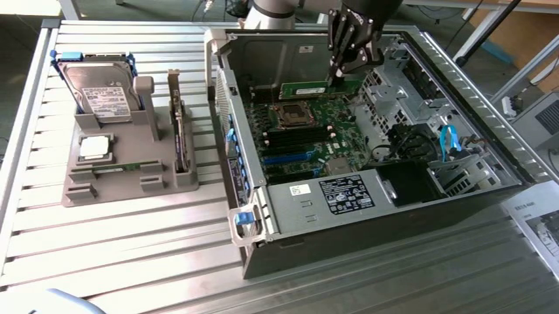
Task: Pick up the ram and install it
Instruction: 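Pick up the ram and move it above insertion slot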
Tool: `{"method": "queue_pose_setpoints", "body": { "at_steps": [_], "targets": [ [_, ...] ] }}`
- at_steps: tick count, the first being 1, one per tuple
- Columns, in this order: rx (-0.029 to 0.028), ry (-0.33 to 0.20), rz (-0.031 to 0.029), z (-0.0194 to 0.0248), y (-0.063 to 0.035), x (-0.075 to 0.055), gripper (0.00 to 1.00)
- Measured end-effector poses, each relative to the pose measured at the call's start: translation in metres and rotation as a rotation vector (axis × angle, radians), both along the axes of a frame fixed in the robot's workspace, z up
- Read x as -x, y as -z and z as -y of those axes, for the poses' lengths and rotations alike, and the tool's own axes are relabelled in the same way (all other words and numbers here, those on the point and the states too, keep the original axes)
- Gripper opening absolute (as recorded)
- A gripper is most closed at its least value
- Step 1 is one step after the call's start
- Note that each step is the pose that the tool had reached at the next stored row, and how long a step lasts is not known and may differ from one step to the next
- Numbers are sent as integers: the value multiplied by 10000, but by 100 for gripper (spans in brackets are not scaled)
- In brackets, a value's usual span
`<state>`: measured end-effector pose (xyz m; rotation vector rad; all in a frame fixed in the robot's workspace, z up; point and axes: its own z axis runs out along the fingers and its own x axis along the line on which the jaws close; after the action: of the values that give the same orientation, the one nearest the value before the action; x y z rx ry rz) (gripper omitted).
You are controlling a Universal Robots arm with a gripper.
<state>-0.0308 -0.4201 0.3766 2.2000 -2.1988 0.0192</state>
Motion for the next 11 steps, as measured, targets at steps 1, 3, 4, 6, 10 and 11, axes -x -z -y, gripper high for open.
{"method": "queue_pose_setpoints", "body": {
  "at_steps": [1, 3, 4, 6, 10, 11],
  "targets": [
    [-2, 0, 1, -2, 1, 0, 12],
    [-1, 2, 1, -18, 4, 1, 12],
    [0, 0, 1, -29, 5, 0, 12],
    [1, 0, 0, -52, 8, 0, 12],
    [0, 0, 0, -96, 18, 0, 12],
    [1, 0, 0, -110, 20, 0, 12]
  ]
}}
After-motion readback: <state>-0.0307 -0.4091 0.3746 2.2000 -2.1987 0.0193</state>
